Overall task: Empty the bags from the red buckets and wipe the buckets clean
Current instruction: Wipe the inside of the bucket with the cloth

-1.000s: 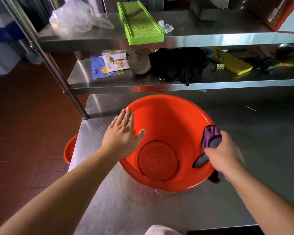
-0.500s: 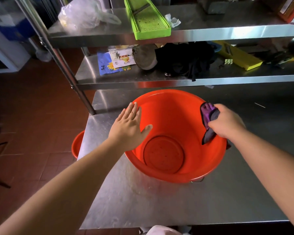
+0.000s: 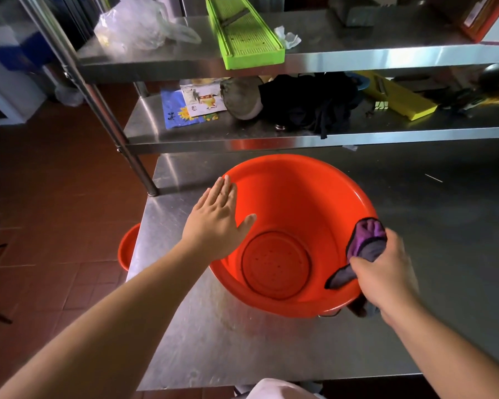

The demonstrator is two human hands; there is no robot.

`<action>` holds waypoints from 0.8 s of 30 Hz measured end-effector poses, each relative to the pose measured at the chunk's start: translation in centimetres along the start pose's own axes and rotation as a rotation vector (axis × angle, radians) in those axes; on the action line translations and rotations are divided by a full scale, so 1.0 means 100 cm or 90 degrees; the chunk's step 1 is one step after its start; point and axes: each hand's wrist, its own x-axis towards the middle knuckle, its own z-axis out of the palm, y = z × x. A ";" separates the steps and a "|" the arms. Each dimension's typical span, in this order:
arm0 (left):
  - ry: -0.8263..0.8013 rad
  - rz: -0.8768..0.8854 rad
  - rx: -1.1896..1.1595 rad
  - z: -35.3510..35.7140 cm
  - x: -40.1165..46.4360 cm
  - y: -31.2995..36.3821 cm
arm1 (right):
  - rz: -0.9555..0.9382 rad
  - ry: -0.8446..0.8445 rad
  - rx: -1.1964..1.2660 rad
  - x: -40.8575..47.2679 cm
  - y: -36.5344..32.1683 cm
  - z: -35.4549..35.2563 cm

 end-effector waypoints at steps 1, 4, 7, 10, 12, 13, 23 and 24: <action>-0.004 -0.007 -0.007 -0.001 -0.001 0.001 | 0.002 -0.003 -0.006 0.004 -0.002 0.000; -0.014 -0.047 -0.022 -0.003 -0.009 0.005 | -0.016 -0.018 -0.038 0.022 -0.011 -0.001; -0.018 -0.104 -0.038 -0.004 -0.021 0.015 | -0.058 -0.039 -0.071 0.045 -0.022 -0.004; 0.019 -0.128 -0.019 -0.006 -0.028 0.023 | -0.079 -0.059 -0.126 0.071 -0.035 -0.006; 0.058 -0.126 0.008 -0.010 -0.026 0.023 | -0.095 -0.072 -0.162 0.085 -0.043 -0.007; 0.067 -0.121 0.013 -0.012 -0.023 0.021 | -0.103 -0.080 -0.177 0.090 -0.046 -0.007; -0.005 -0.008 -0.001 0.000 -0.001 0.006 | -0.137 -0.093 -0.178 0.085 -0.037 -0.011; -0.005 -0.013 -0.006 0.000 0.000 0.006 | -0.128 -0.089 -0.162 0.080 -0.033 -0.012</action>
